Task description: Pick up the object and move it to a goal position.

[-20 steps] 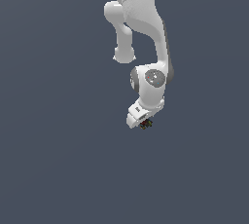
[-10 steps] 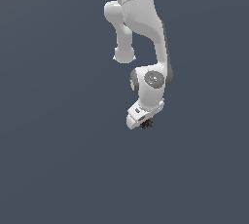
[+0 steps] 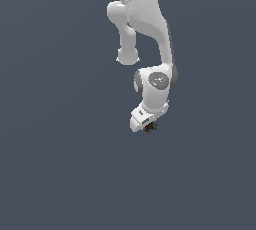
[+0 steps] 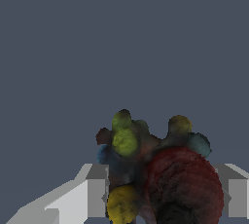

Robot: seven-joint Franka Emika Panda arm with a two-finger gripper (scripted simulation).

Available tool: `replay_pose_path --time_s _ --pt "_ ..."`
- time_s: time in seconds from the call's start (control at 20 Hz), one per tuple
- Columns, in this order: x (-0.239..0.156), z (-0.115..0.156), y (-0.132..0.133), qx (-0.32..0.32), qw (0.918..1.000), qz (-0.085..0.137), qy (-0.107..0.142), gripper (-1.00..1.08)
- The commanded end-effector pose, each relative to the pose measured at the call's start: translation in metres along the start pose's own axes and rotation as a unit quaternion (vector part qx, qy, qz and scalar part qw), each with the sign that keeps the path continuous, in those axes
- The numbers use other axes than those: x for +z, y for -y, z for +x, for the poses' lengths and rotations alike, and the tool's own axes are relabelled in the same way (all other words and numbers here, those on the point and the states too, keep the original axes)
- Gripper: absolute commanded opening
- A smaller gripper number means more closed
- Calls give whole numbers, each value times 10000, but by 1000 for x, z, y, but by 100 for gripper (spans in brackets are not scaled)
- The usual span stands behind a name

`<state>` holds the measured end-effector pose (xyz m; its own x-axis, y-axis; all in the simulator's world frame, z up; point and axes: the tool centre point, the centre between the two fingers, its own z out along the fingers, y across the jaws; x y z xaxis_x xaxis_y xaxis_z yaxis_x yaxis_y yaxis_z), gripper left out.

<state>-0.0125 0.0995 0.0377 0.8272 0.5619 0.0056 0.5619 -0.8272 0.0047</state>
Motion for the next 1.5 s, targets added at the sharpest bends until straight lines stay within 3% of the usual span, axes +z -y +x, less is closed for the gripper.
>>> replay_pose_path --time_s 0.0,0.6,1.45 --pt "-6 -1 0 0 10000 -4 -8 -100" --pt "-71 -26 1 -5 10000 -5 2 -100" --pt "-240 -85 4 -16 10000 19 10 -100"
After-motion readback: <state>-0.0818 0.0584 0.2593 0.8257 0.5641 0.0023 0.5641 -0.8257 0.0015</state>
